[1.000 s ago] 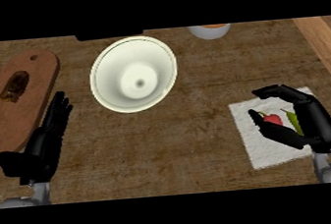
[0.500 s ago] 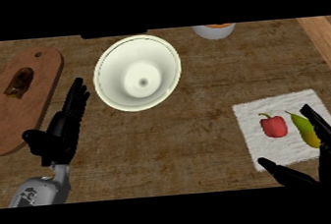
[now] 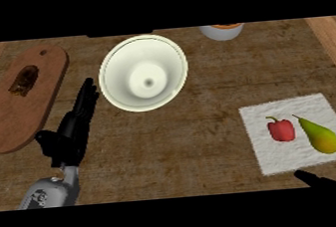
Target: Pick the bell pepper from the placemat and place it in the bowl
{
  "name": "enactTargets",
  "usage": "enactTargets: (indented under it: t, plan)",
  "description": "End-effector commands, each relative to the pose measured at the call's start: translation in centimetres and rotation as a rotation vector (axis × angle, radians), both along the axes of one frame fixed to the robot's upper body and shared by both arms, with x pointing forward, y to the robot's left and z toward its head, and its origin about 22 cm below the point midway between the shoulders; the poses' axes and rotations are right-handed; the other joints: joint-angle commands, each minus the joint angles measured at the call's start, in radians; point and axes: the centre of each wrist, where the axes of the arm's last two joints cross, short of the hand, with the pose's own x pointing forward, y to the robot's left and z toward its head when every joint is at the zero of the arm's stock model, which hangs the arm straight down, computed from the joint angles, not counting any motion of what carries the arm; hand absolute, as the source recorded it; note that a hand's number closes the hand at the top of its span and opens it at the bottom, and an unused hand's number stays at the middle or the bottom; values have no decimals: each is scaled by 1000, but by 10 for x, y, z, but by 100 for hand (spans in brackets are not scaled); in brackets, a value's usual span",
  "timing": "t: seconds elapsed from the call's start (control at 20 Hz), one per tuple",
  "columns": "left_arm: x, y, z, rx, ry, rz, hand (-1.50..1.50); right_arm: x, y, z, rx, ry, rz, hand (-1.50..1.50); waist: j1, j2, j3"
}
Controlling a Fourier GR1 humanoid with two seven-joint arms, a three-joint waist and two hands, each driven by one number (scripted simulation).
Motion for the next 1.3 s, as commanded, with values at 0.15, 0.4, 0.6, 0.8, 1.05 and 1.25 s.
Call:
enactTargets:
  t: [0.15, 0.4, 0.6, 0.8, 1.05, 1.25]
  plan:
    - [0, 12, -13, -1, 6, -13, 0, 16, 7, 23, -59, 276, -40, -150, 14, 4, 0]
    - [5, -5, -11, -2, 4, -5, 0, 44, 5, 15, -66, 431, -45, -150, 14, 3, 1]
    - [2, 16, -7, 3, -22, 14, 0, 43, -15, -13, -66, 483, -1, -150, 9, 1, 1]
    - [9, -3, -8, -3, -4, -13, 0, 45, -11, -26, -38, 466, 23, -150, 6, 1, 1]
    - [-11, 3, -8, 5, 3, 8, 0, 29, -16, -19, 10, 436, 58, -150, 6, 0, 1]
    - [9, 7, -10, 0, 8, 9, 0, 15, -18, -26, 59, 373, 104, -150, 1, 0, 1]
